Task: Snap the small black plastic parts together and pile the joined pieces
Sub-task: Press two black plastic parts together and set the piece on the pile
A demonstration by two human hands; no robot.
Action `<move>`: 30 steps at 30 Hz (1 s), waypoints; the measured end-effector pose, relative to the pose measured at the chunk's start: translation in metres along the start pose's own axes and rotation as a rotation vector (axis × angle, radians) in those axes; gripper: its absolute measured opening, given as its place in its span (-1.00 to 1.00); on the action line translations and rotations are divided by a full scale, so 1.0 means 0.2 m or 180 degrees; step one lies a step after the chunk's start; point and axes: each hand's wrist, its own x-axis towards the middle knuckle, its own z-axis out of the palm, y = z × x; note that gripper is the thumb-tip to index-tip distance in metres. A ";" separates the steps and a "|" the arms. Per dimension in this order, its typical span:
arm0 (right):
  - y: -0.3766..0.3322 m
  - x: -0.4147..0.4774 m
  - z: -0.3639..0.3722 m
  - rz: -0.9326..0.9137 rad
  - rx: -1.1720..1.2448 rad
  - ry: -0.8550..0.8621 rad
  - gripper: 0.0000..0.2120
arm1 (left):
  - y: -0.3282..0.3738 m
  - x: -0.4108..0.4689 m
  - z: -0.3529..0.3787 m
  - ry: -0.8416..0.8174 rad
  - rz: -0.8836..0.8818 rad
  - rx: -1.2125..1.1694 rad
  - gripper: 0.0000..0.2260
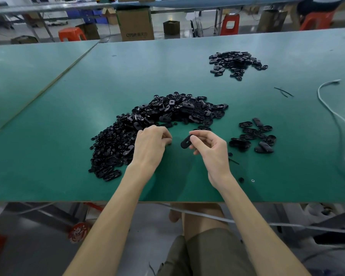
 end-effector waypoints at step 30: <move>0.02 0.01 0.00 -0.0054 0.0184 0.0629 -0.91 | 0.10 -0.02 0.28 -0.0248 -0.0322 -0.4083 -0.92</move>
